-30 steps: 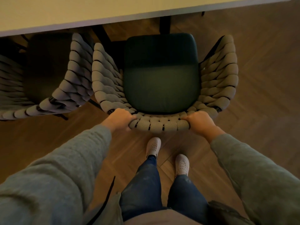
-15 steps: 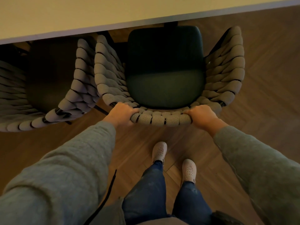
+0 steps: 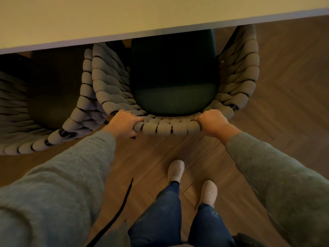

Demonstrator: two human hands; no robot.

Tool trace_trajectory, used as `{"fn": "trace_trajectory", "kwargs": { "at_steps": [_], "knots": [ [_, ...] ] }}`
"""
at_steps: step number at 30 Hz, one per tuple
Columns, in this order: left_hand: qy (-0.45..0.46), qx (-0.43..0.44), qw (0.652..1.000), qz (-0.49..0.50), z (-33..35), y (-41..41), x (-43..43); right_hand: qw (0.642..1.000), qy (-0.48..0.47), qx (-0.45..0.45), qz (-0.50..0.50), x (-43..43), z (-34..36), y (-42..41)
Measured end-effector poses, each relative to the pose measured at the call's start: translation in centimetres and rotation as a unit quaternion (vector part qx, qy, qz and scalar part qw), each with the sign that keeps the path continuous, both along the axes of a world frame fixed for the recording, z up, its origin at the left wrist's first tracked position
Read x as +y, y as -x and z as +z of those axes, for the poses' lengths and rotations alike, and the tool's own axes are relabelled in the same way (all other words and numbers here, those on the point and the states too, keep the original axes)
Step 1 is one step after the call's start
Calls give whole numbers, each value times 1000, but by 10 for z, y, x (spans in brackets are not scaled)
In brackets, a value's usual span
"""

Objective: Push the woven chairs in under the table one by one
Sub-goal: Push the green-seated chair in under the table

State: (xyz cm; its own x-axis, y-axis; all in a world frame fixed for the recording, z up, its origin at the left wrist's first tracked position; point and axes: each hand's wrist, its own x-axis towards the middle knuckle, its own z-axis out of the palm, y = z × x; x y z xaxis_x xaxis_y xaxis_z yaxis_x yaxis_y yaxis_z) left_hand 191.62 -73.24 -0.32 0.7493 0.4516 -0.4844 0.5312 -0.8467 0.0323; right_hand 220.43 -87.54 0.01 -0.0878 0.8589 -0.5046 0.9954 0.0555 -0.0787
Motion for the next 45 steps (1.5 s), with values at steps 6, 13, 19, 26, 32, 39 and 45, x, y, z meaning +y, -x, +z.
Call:
{"fn": "trace_trajectory", "kwargs": {
  "at_steps": [6, 13, 19, 26, 32, 39, 45],
  "knots": [
    [0, 15, 1000, -22, -3, 1, 8, 1000, 11, 4, 1, 4, -3, 1],
    [19, 69, 997, 16, 3, -8, 1, 999, 34, -10, -10, 6, -6, 1],
    [27, 124, 991, 29, 10, -11, -1, 999, 26, 38, -27, -6, 0, -4],
    [128, 29, 989, 70, 33, -93, -41, 991, -59, 77, -90, -45, 24, -67],
    [76, -114, 991, -5, 43, -249, -104, 980, -74, 47, -180, -82, 49, -180],
    [28, -101, 994, 25, 39, -388, -160, 977, -75, 40, -198, -125, 62, -320],
    [9, -123, 990, 71, 48, -526, -200, 988, -56, 12, -144, -146, 84, -456]
  ]
}}
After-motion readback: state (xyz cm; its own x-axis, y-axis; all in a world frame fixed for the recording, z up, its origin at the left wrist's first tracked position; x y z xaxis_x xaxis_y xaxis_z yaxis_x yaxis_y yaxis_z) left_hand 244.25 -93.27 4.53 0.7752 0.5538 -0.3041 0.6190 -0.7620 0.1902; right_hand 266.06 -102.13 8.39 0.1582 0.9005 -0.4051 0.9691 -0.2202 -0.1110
